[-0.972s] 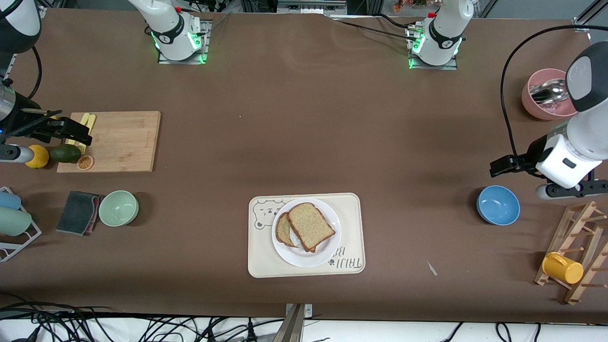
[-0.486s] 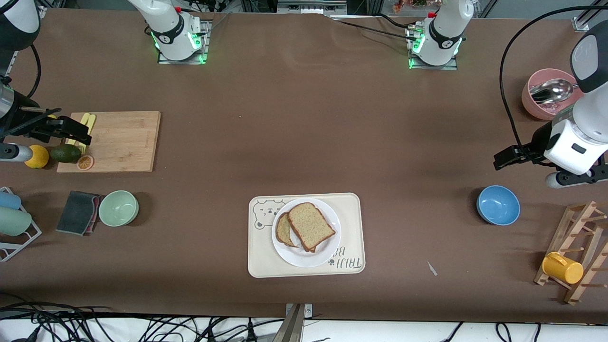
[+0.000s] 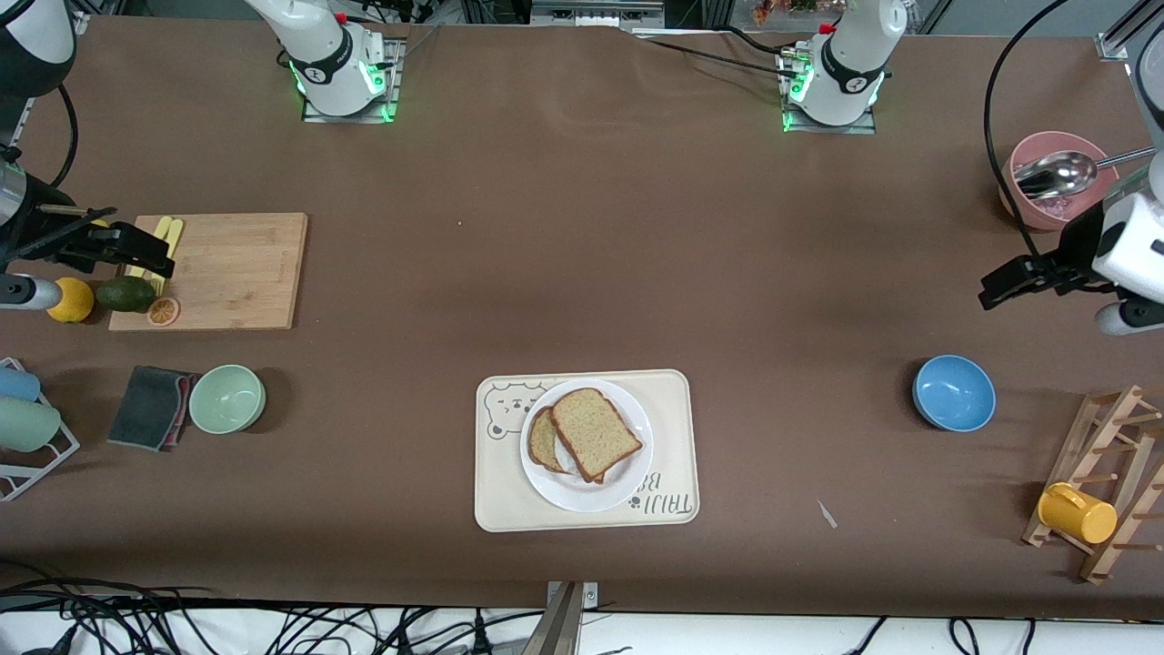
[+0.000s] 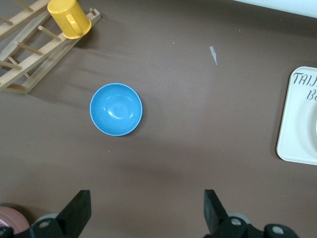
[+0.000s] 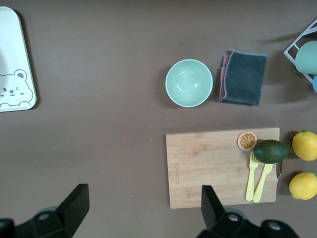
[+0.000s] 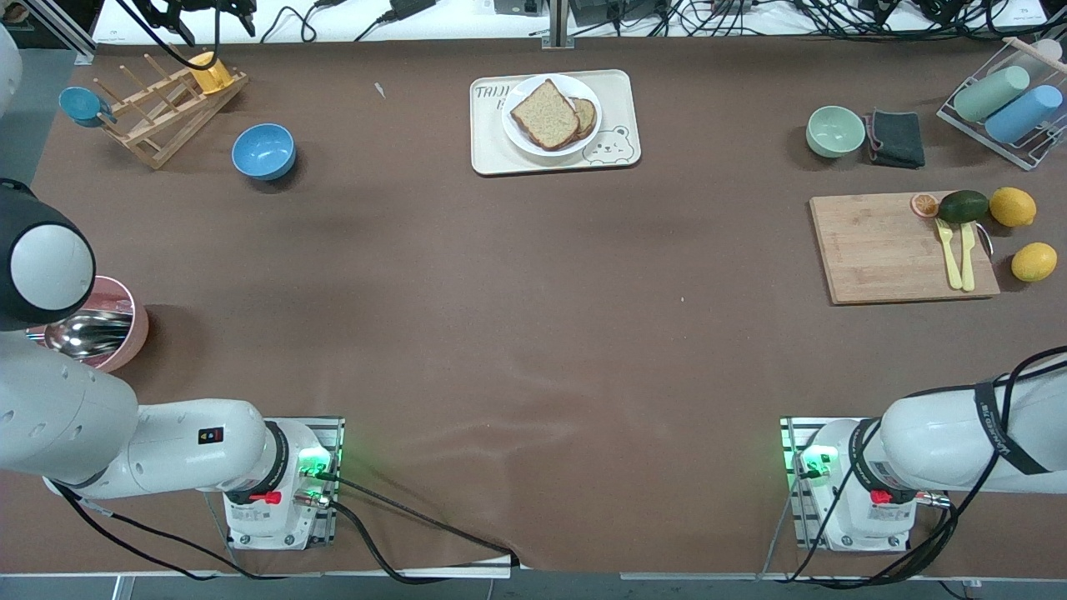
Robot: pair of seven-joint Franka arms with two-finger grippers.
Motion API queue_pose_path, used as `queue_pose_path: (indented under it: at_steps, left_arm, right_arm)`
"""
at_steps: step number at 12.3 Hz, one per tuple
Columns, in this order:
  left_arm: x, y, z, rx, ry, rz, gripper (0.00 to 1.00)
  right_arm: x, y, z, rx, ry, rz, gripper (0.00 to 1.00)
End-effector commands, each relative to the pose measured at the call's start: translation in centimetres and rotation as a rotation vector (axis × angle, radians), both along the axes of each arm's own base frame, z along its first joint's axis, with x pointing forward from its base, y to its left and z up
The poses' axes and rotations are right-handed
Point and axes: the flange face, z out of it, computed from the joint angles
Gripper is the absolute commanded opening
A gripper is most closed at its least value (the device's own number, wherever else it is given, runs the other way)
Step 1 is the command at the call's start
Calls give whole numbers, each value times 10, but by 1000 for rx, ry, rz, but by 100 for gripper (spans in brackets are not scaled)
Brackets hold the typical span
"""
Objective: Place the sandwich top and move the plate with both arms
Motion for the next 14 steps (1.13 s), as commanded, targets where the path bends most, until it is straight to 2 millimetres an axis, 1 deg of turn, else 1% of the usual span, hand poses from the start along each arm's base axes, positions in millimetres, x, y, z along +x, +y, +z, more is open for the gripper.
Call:
queue_pose_path:
  at_steps: [1,2,5,6,8,9,10,14]
  left_arm:
    - [-11,3,10,0,-7,-11,100]
    - [-11,3,11,0,-9,-11,100]
    - [-14,2,4,19,16,-44,100]
    - [-17,-1,4,19,28,-48,100]
    - [-26,-14,2,31,44,-72,100]
    - [-29,-16,0,50,57,-79,100]
    - [-29,-25,-3,53,65,-97,100]
    - [-26,-26,-6,49,64,-94,100]
  right_arm:
    - [1,1,5,-7,4,4,100]
    - [1,1,5,-7,4,7,100]
    - [1,1,-2,-4,19,7,100]
    - [2,1,-3,-2,22,10,100]
    - [2,1,-3,-2,22,12,100]
    - [2,1,-3,-2,22,10,100]
    - [1,2,-4,-1,24,9,100]
    - [1,3,-5,-2,25,10,100]
